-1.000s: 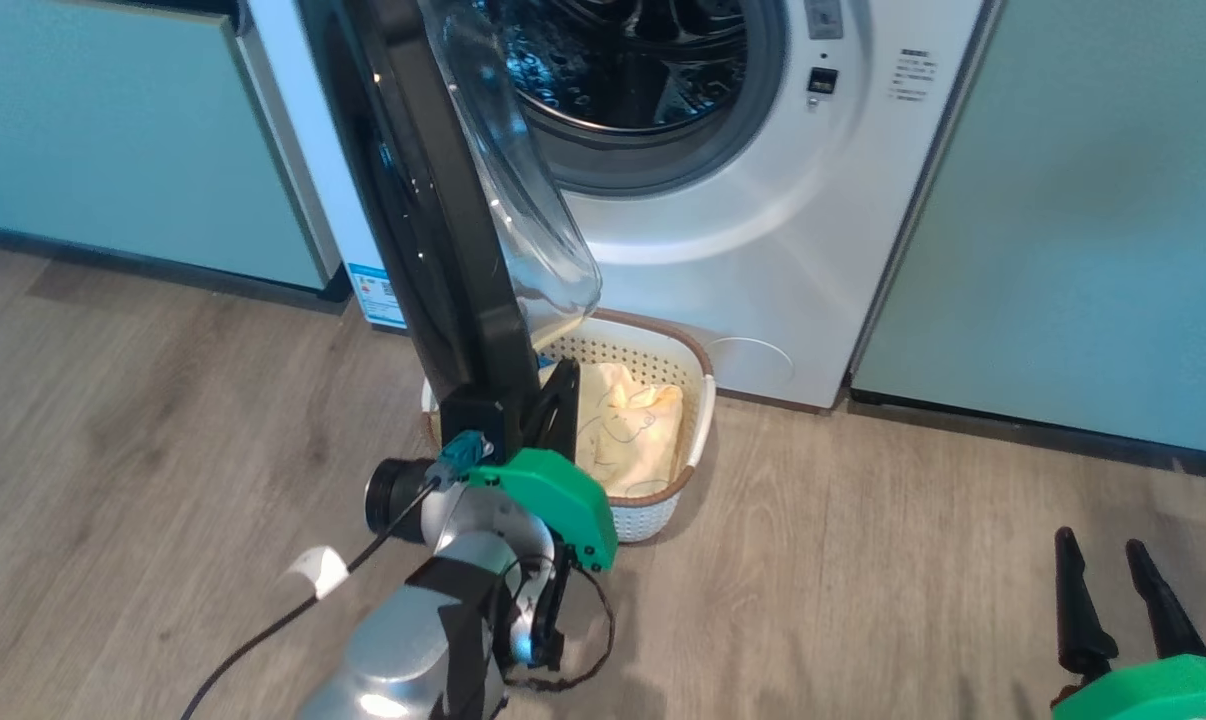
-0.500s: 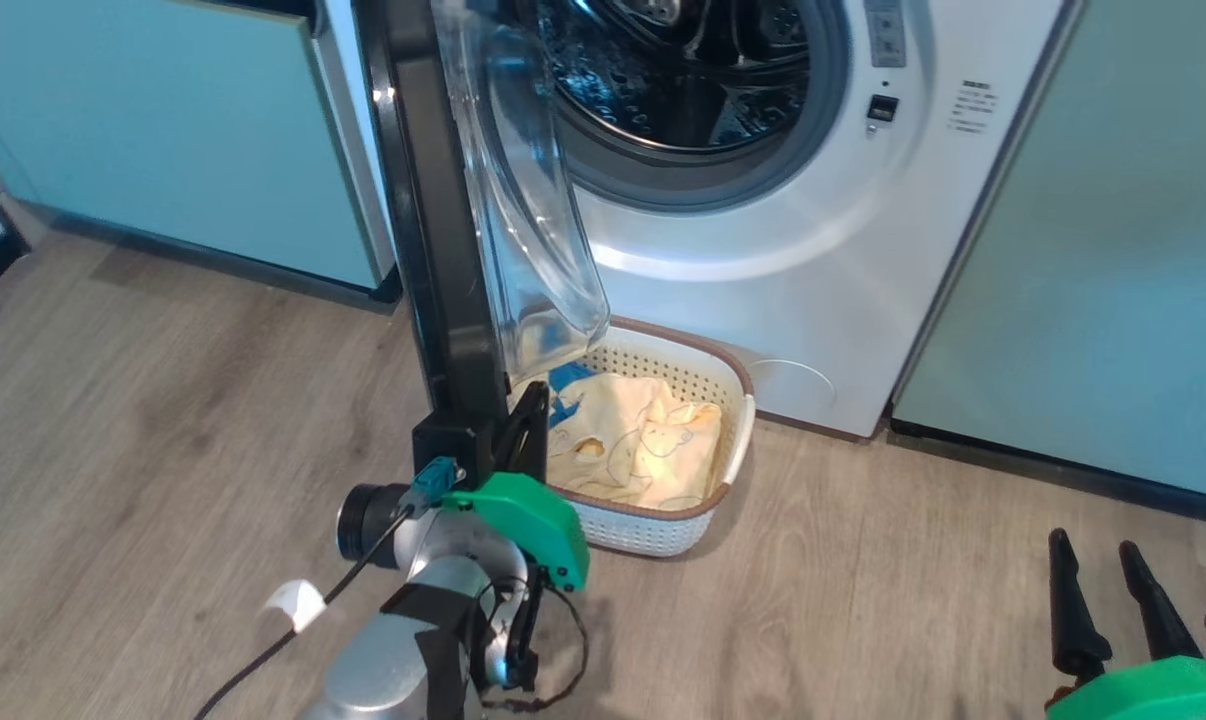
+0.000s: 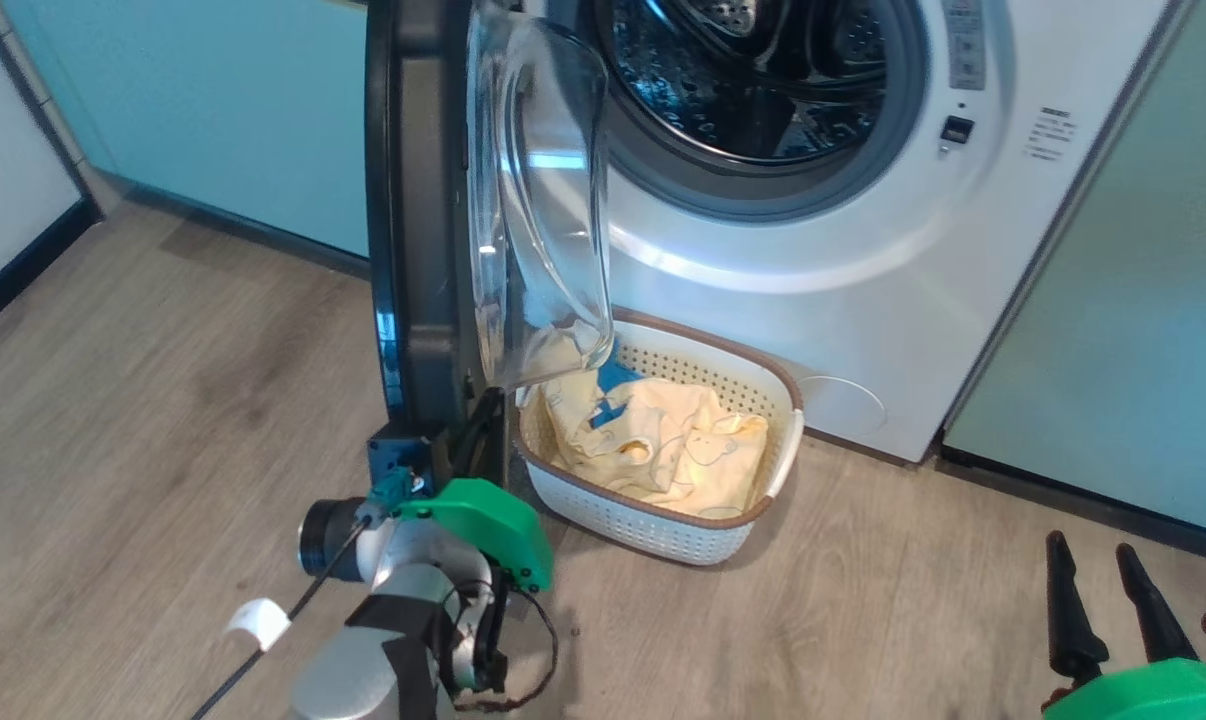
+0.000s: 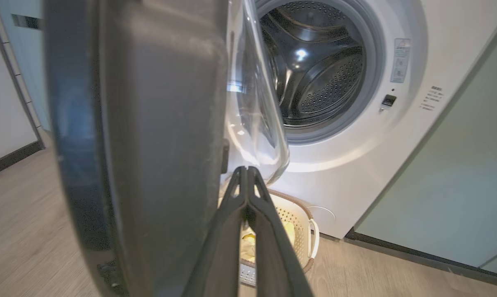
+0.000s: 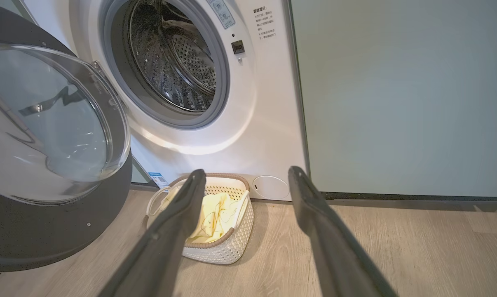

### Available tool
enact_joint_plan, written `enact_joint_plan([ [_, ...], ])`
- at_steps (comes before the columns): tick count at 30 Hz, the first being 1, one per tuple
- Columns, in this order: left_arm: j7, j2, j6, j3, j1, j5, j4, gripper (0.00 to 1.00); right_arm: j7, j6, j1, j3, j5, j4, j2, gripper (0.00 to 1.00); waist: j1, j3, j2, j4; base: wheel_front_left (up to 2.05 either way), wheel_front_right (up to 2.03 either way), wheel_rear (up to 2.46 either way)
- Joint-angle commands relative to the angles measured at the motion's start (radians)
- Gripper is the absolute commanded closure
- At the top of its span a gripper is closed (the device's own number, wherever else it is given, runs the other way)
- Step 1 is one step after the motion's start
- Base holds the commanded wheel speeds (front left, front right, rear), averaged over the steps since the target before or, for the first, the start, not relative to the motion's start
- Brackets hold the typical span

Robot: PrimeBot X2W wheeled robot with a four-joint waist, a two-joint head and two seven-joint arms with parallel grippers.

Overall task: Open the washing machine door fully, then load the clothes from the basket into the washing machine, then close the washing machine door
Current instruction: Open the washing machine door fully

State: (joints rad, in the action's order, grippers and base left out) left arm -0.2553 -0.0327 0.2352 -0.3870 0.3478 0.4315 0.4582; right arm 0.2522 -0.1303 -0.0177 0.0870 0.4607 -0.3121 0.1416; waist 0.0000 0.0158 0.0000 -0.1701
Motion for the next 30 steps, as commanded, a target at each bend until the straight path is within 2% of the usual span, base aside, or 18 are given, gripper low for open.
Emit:
enact_joint_plan([
  [1, -0.006, -0.018, -0.003, 0.056, 0.028, -0.013, -0.026, 1.00, 0.010, 0.000, 0.014, 0.011, 0.005, 0.033, 0.010, 0.00, 0.0000, 0.002, 0.0000, -0.013, 0.00, 0.00, 0.00],
  [16, -0.006, -0.040, -0.034, 0.194, 0.032, -0.068, 0.007, 1.00, 0.010, 0.000, 0.015, 0.011, 0.007, 0.034, 0.008, 0.00, 0.0000, -0.009, 0.0000, -0.093, 0.00, 0.00, 0.00],
  [30, -0.006, -0.077, -0.053, 0.355, 0.096, -0.086, 0.066, 1.00, 0.010, 0.000, 0.030, 0.025, 0.010, 0.034, 0.013, 0.00, 0.0000, -0.043, 0.0000, -0.117, 0.00, 0.00, 0.00],
])
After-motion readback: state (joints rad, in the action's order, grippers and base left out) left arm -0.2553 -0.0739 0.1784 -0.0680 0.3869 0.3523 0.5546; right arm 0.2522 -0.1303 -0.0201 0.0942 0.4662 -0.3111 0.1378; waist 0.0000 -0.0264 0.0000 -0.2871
